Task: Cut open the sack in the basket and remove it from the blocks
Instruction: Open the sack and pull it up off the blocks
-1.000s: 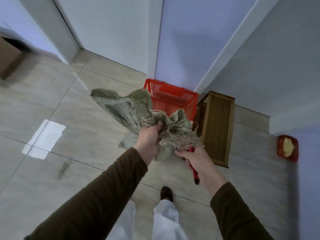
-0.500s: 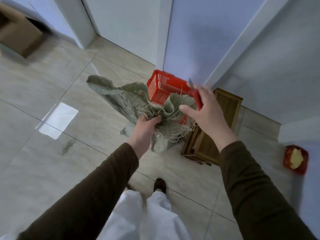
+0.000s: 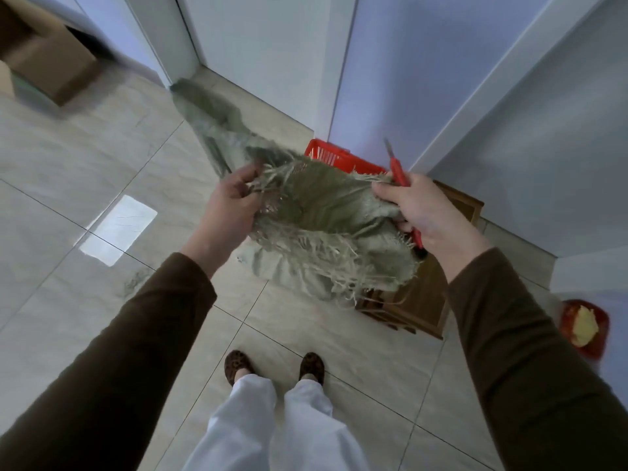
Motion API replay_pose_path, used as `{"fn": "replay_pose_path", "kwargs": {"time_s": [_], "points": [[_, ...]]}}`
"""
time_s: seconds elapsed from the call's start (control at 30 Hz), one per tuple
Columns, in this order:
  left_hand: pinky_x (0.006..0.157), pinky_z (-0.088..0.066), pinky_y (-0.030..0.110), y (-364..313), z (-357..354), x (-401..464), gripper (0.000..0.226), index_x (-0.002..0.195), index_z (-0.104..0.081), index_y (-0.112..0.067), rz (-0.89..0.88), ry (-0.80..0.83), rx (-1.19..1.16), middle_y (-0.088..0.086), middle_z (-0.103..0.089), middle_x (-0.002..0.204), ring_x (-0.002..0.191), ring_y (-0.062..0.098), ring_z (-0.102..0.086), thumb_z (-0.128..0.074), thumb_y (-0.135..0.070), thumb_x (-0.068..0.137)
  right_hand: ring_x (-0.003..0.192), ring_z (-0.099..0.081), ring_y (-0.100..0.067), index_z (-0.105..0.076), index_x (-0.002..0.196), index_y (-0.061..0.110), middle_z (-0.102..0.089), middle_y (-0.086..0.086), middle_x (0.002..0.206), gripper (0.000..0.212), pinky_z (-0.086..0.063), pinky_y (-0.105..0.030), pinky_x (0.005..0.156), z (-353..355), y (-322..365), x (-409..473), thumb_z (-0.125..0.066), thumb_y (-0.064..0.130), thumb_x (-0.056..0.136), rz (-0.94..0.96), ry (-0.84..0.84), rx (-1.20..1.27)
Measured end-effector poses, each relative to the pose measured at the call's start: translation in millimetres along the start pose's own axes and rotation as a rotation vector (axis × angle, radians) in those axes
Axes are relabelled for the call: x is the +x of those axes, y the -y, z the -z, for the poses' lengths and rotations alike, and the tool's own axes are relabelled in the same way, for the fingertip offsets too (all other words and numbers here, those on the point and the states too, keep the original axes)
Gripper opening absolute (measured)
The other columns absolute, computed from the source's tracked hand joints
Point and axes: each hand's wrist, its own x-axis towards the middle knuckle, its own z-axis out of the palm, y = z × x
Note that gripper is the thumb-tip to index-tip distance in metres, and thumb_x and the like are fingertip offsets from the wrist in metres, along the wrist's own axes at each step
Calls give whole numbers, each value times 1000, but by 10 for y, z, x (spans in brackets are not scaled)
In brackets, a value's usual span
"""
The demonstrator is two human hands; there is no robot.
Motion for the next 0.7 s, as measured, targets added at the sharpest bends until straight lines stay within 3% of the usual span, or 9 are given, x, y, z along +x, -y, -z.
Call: {"fn": "replay_pose_path", "kwargs": {"time_s": [0.07, 0.17, 0.23, 0.3, 0.4, 0.47, 0.53, 0.6, 0.7], "points": [[51, -52, 19, 20, 104, 5, 31, 96, -79, -31, 3, -134, -19, -12, -73, 75, 57, 0, -62, -64, -4, 95, 35, -57, 1, -62, 92, 19, -66, 11, 49, 10, -41, -13, 33, -44, -14, -10, -68, 17, 101, -28, -22, 161], [60, -49, 24, 163, 49, -80, 21, 111, -69, -17, 216, -330, 23, 6, -68, 93, 59, 0, -63, -67, -2, 96, 47, -62, -3, -62, 89, 22, -72, 7, 69, 14, -43, -17, 41, -192, -97, 28, -69, 20, 100, -35, -79, 75], [83, -52, 27, 236, -133, -253, 67, 148, -44, -14, 446, -373, -47, 18, -59, 133, 97, 8, -68, -78, -11, 90, 61, -63, -7, -64, 90, 27, -72, 8, 80, 11, -41, -23, 55, -263, -183, 47, -71, 27, 99, -16, -103, -22], [117, -38, 50, 196, -373, -452, 121, 164, -15, -23, 645, -302, -244, 17, -34, 164, 143, 29, -45, -93, -37, 73, 55, -58, 5, -64, 89, 32, -68, 24, 65, 12, -37, -23, 60, -315, -253, 41, -71, 35, 98, 10, -84, -66], [126, -24, 60, 98, -754, -566, 159, 168, -10, -25, 776, -108, -443, 11, -21, 174, 158, 33, -27, -94, -72, 41, 67, -64, 2, -69, 90, 35, -71, 25, 69, 9, -44, -25, 68, -416, -331, -37, -70, 40, 97, 27, -2, -70], [116, -45, 57, 98, -968, -511, 133, 167, -21, -13, 809, -74, -577, 20, -43, 163, 145, 37, -50, -92, -61, 66, 72, -69, -2, -73, 91, 32, -75, 18, 76, 10, -48, -25, 69, -493, -369, -96, -69, 39, 98, 45, 30, -63], [83, -64, 43, 159, -1106, -524, 89, 156, -40, -1, 855, -90, -603, 22, -65, 139, 110, 33, -74, -85, -34, 87, 68, -67, -2, -71, 89, 26, -71, 16, 71, 16, -49, -27, 69, -521, -391, -114, -66, 37, 99, 62, -16, -49], [54, -58, 28, 284, -1147, -620, 43, 129, -65, 0, 922, -64, -455, 12, -76, 100, 69, 18, -71, -78, -19, 93, 53, -56, 0, -67, 88, 24, -58, 18, 60, 19, -45, -28, 62, -465, -400, -97, -64, 39, 100, 70, -78, -61], [46, -55, 25, 428, -1079, -731, 4, 96, -66, -5, 908, -66, -462, 5, -70, 76, 61, 15, -64, -67, -6, 99, 48, -48, -3, -64, 84, 31, -50, 18, 54, 18, -43, -30, 56, -316, -378, -61, -64, 43, 98, 66, -61, -94]]}}
